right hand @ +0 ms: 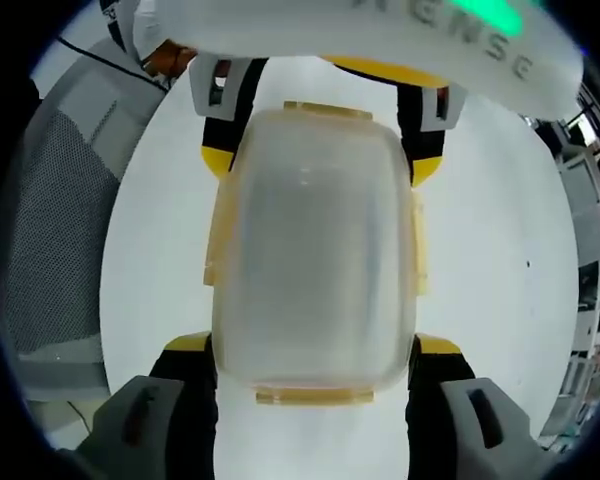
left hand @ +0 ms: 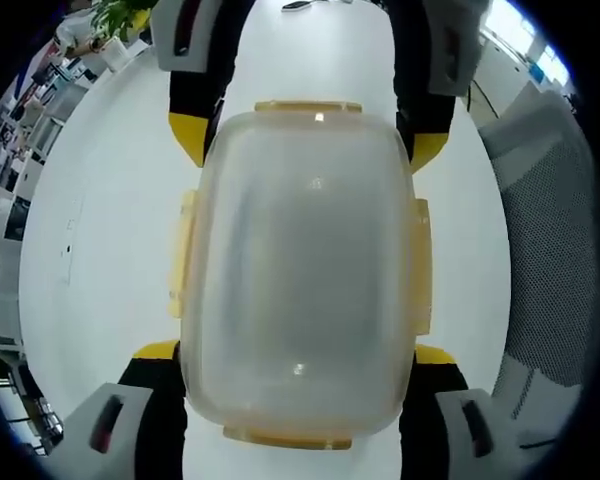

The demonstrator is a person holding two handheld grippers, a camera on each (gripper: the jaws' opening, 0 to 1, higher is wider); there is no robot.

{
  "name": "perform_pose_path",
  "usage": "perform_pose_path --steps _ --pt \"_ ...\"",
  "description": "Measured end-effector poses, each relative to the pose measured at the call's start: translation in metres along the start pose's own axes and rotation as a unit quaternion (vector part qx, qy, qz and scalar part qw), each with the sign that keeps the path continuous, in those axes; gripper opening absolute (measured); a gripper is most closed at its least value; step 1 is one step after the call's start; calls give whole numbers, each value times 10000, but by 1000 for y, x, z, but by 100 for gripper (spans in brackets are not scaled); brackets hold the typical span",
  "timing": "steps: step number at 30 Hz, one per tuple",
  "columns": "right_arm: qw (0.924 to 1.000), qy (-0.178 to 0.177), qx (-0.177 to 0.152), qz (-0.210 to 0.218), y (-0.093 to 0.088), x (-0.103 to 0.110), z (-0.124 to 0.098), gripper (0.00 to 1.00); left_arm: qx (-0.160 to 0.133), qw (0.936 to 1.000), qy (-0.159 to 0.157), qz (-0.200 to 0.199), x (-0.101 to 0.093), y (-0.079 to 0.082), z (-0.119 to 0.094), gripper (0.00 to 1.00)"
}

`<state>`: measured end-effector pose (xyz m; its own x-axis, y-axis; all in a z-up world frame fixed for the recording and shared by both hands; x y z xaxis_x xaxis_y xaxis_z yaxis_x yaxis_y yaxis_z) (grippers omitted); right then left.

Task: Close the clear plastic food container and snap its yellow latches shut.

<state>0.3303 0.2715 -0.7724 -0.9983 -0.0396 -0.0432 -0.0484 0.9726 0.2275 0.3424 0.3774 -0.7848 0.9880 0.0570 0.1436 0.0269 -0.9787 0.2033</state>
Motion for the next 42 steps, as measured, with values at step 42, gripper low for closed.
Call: perform_pose_path --steps 42 --pt "9997 54 62 229 12 -69 6 77 -125 9998 -138 35 72 -14 7 89"
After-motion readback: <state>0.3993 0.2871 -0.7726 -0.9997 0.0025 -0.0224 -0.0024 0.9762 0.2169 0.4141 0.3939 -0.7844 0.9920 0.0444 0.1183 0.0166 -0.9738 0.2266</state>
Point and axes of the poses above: the point that each gripper's makers call its tool centre point, and the gripper's own axes: z roughly forward along the fingers, x roughly to its left, y roughly out of its top, the point moved 4 cm from there along -z, roughly backward along the fingers, and after that the axes turned 3 degrees about y, right-handed, at the moved point
